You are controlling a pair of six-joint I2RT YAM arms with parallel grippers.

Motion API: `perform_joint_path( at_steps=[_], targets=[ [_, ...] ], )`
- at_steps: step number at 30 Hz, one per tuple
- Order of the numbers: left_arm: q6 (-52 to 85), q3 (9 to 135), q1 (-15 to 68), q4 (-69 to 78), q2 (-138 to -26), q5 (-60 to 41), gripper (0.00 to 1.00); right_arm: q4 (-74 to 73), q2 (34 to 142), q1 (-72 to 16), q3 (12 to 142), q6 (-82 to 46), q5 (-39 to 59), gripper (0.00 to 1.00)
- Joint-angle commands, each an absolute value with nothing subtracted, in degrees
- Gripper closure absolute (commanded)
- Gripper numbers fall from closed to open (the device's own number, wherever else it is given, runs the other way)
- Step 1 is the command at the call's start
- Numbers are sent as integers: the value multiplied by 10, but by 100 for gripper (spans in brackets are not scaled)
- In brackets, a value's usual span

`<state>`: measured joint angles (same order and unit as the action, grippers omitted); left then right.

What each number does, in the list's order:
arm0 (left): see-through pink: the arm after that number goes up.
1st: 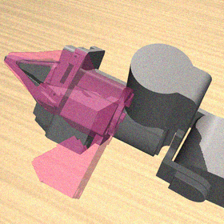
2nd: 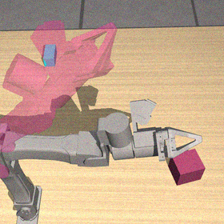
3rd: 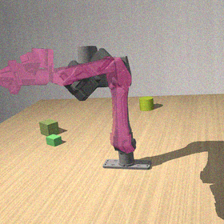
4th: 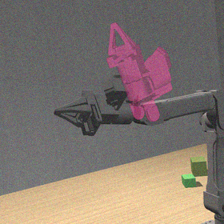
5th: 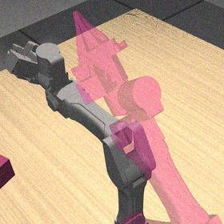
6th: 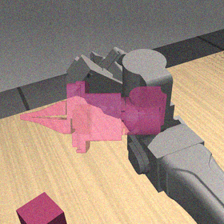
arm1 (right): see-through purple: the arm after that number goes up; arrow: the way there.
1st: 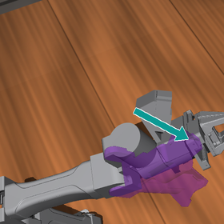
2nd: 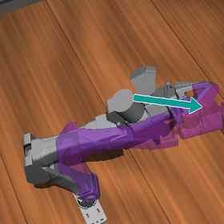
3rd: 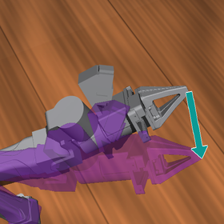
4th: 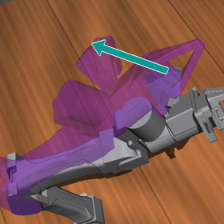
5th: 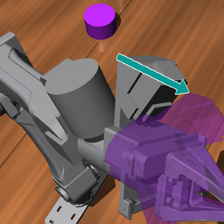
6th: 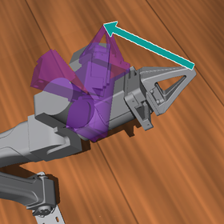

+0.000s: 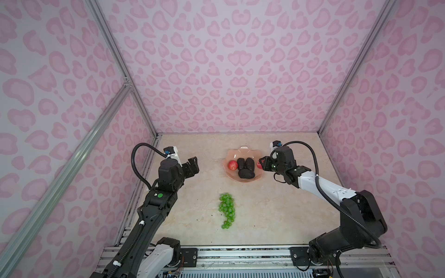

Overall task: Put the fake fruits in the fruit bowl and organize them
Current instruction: 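Place the red apple in the bowl with the right gripper, then grasp the green grape bunch with the right gripper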

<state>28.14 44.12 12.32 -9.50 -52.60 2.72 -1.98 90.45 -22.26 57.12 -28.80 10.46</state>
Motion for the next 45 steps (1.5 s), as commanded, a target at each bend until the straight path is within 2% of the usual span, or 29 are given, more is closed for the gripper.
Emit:
perform_joint_path(
  at_steps=[1, 9, 14, 22, 28, 33, 38, 45],
  targets=[
    [314, 422, 122, -111, -510, -15, 13, -63, 954, -205, 588, -285, 151, 77],
    [342, 390, 137, -152, -491, -66, 14, -103, 1027, -200, 600, -293, 164, 76],
    [361, 374, 187, -162, -509, -66, 14, -110, 1047, -201, 597, -296, 160, 70],
    [403, 351, 305, -152, -570, -44, 14, -94, 1037, -203, 598, -287, 148, 45],
    [413, 355, 369, -138, -622, -35, 14, -72, 1000, -204, 608, -272, 137, 36],
    [425, 360, 388, -127, -637, -10, 14, -38, 947, -209, 608, -259, 130, 34],
    [377, 386, 386, -153, -599, 69, 13, 22, 871, -286, 568, -230, 80, 31],
    [326, 376, 321, -154, -480, 101, 13, 32, 818, -493, 500, -266, 19, 19]
  ],
)
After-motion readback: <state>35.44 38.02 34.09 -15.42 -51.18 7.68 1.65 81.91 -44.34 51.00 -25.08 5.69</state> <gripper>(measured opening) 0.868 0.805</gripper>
